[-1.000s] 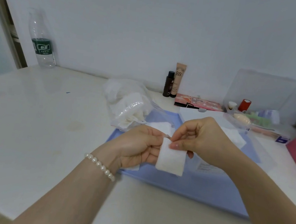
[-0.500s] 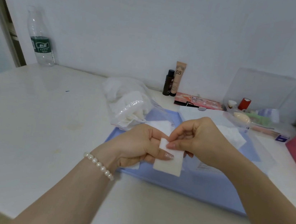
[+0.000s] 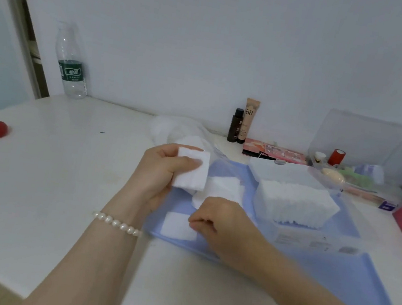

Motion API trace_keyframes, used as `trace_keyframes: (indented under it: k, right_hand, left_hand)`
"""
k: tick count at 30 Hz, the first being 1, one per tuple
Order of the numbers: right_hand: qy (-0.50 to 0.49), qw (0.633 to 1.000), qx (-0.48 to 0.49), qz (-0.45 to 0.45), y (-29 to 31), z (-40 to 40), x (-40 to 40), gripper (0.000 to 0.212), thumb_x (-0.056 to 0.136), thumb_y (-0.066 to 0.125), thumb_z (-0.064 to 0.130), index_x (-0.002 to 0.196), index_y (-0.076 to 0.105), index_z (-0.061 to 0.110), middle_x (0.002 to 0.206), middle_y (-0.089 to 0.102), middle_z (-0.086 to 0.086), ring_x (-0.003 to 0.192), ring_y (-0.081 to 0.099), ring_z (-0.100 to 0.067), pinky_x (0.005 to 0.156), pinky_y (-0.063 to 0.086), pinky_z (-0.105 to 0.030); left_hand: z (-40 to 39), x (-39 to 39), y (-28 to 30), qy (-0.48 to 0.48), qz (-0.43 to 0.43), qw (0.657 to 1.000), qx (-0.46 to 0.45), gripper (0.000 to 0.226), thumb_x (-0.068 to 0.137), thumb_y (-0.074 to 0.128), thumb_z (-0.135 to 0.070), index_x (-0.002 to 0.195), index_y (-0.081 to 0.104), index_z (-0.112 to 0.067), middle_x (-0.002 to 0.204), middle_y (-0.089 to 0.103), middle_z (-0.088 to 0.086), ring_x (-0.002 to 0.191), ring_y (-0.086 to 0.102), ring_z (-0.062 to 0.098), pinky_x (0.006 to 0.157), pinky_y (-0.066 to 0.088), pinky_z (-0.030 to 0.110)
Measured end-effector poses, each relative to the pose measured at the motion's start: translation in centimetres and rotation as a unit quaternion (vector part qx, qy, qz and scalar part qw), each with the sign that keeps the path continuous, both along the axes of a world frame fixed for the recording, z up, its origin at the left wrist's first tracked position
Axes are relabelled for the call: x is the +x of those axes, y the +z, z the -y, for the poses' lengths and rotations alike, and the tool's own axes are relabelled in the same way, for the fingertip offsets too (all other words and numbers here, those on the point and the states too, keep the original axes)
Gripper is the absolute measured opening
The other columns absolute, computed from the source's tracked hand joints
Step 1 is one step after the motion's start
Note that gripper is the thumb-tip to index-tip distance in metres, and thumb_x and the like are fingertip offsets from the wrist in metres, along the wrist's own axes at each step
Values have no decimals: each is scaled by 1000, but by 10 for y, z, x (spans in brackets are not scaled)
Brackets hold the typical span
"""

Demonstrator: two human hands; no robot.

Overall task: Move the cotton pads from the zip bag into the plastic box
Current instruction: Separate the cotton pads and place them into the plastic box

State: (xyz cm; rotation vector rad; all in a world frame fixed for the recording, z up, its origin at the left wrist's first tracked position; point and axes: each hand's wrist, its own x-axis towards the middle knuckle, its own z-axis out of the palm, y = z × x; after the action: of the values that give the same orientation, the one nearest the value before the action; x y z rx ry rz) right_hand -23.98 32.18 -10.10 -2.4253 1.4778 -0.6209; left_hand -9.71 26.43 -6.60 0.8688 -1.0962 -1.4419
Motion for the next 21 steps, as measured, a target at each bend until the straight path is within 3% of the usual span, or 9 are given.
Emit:
trace_keyframes:
  k: [2,3,5,8,11,14,17,19,21]
  right_hand:
    - [-18,997,-14,-71,-8,9,11,29,92,49,17,68,55,4,78,50,-13,80,44,-25,71,35,-36]
    - [-46,992,-13,-117,-9,12,16,25,95,47,23,86,62,3,93,52,-13,93,45,-27,77,38,-37]
    - [-80,982,2,-171,-7,15,22,29,96,47,25,115,57,5,119,48,-14,112,41,-27,87,39,-36]
    - [-80,983,4,-166,-3,13,28,24,94,48,16,114,53,5,129,43,-15,115,39,-30,92,39,-38]
    - [-76,989,20,-122,-1,10,27,15,91,51,12,105,57,9,122,47,-10,109,42,-25,87,39,-30]
    - [-53,996,48,-50,13,3,16,15,82,54,4,81,55,19,89,54,1,83,47,-12,61,33,-14]
    - [-36,988,146,22,54,-7,-7,32,76,61,-2,62,51,25,65,54,9,57,48,-1,56,37,-9]
    - [-18,961,188,204,80,-12,-21,39,68,71,-12,55,56,22,60,58,1,54,52,-3,58,45,-13]
    - [-24,898,177,402,85,-10,-31,34,57,74,-12,50,60,18,63,60,-8,55,59,-14,57,52,-20]
  left_hand:
    - [-1,-3,-2,-21,-14,1000,13,16,77,63,5,82,72,-7,80,72,12,78,66,25,78,54,39]
    - [-1,-3,-3,-32,-21,999,13,15,78,62,3,84,72,-7,80,72,12,78,66,25,77,55,38]
    - [-2,-3,-5,-63,-46,997,4,15,77,61,-3,90,68,-6,82,73,13,79,69,25,73,56,36]
    - [-8,-2,-5,-125,-74,989,-6,22,78,58,-9,100,60,-4,94,72,16,86,70,30,72,58,38]
    - [-11,-4,-4,-152,-83,985,-11,16,87,51,-5,102,58,-3,100,71,17,87,70,30,71,59,38]
    - [-11,-7,-6,-136,-110,985,3,15,90,48,0,101,58,-2,102,70,19,90,70,30,69,59,34]
    - [-8,-8,-9,-103,-128,986,6,15,90,48,2,100,59,0,103,70,19,93,69,28,69,59,32]
    - [-6,-11,-10,-67,-115,991,-7,13,90,51,1,99,60,-1,102,71,16,89,70,25,64,58,29]
    - [-6,-17,-12,-32,-91,995,-9,12,89,54,0,99,62,-2,97,72,14,86,68,23,66,57,28]
